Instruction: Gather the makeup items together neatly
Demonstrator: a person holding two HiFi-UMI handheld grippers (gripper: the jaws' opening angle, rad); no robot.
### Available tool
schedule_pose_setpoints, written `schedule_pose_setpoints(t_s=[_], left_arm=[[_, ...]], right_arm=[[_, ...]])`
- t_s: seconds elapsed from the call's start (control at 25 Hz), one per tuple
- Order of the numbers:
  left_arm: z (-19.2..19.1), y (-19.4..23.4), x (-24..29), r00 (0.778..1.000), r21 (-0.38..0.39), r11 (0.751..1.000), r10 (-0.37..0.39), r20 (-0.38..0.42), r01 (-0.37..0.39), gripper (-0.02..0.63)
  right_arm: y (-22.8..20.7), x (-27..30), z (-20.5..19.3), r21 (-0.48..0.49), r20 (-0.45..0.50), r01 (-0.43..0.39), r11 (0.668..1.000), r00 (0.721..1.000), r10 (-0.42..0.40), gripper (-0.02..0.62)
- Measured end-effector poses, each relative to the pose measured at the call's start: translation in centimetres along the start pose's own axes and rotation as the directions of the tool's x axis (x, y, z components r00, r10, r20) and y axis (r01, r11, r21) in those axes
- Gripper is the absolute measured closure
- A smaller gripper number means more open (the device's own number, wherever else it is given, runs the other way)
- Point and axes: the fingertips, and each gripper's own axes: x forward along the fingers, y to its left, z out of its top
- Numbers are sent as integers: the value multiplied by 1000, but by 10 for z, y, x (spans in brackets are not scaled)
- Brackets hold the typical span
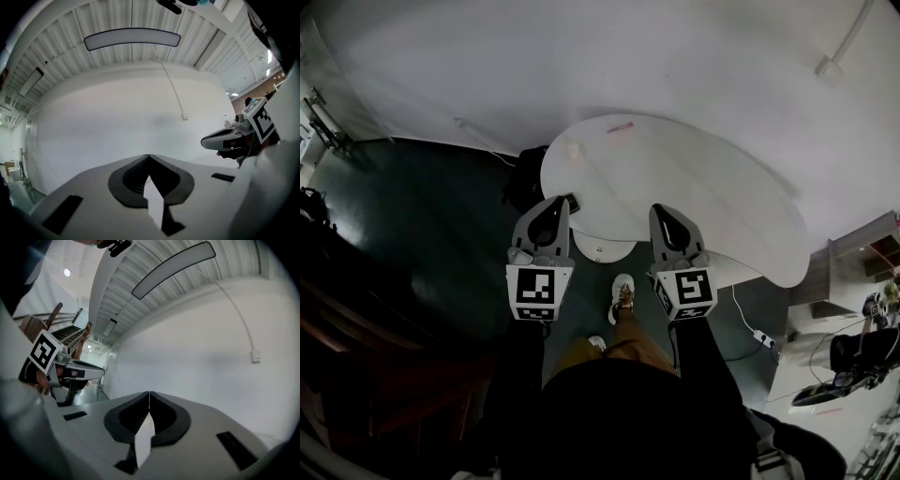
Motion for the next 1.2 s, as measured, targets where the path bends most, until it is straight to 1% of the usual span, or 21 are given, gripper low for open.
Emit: schedule_pose_setpoints(t_s=[0.2,0.44,0.84,1.2], left_arm=[[-5,6,24,1000,27,1000,-1,-16,1,592],[-13,22,62,999,40,999,18,-40,-16,592],[-16,45,145,996,50,996,72,-59,-69,592],[-24,62,187,988,59,990,130,-78,-126,592]], right_arm=[[-14,27,-4,32,14,-6,999,1000,5,568],[-30,72,-8,52,29,-40,998,999,39,568],[-82,155,-4,62,57,-101,993,994,98,568],[-108,203,-9,69,70,-157,985,986,152,568]])
